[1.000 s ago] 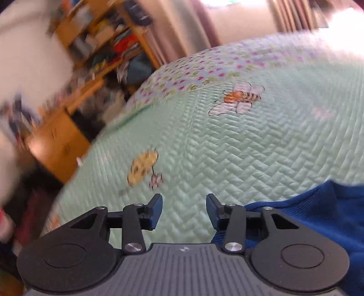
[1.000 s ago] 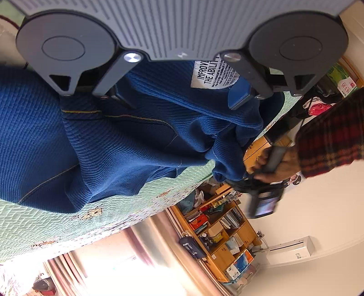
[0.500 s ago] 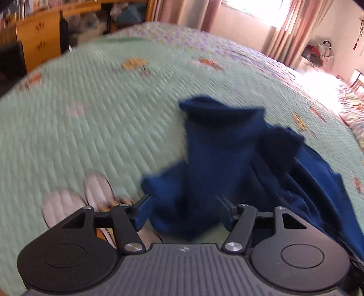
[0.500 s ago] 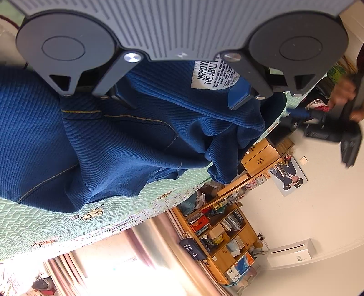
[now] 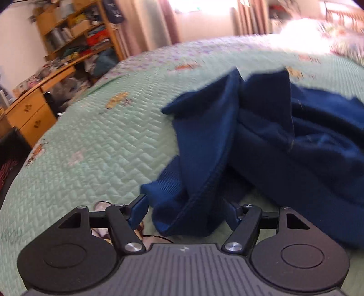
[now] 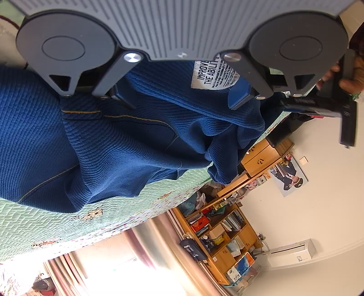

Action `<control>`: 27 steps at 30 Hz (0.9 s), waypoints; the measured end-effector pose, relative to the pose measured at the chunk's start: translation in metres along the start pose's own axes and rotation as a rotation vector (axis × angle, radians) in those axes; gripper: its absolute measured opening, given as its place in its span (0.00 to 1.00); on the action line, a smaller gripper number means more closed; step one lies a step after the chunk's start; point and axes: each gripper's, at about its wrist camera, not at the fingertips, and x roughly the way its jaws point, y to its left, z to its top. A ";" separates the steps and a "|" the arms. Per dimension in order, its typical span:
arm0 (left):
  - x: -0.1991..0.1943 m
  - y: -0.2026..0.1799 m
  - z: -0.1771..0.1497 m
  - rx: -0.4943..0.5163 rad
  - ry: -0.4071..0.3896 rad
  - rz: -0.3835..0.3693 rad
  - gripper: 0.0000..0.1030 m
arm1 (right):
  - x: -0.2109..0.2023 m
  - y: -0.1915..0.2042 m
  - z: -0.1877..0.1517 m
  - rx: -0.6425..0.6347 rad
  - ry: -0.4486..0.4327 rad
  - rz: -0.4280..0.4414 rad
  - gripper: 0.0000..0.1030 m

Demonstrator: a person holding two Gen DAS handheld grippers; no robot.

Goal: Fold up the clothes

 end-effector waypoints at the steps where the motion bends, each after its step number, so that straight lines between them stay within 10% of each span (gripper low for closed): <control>1: 0.006 -0.001 0.000 0.012 0.002 -0.004 0.60 | 0.000 0.000 0.000 0.000 0.000 0.000 0.85; 4: 0.021 0.002 0.005 0.021 0.015 0.022 0.07 | 0.000 0.001 0.000 -0.002 0.001 -0.002 0.85; 9: 0.029 0.022 0.029 0.104 -0.015 0.314 0.05 | 0.001 0.001 0.000 -0.005 0.004 -0.005 0.85; 15: -0.022 0.117 0.087 -0.041 -0.194 0.749 0.07 | 0.003 0.002 0.000 -0.007 0.005 -0.008 0.85; 17: -0.024 0.141 0.095 -0.033 -0.177 0.842 0.31 | 0.003 0.002 0.000 -0.007 0.006 -0.009 0.85; 20: 0.005 0.171 0.091 0.020 0.024 0.852 0.97 | 0.003 0.002 0.000 -0.007 0.007 -0.009 0.85; 22: 0.017 0.186 0.068 -0.054 0.127 0.782 0.81 | 0.003 0.001 0.000 -0.005 0.006 -0.007 0.85; 27: -0.002 0.200 -0.007 -0.399 0.131 0.522 0.81 | 0.003 0.001 0.000 -0.005 0.006 -0.007 0.85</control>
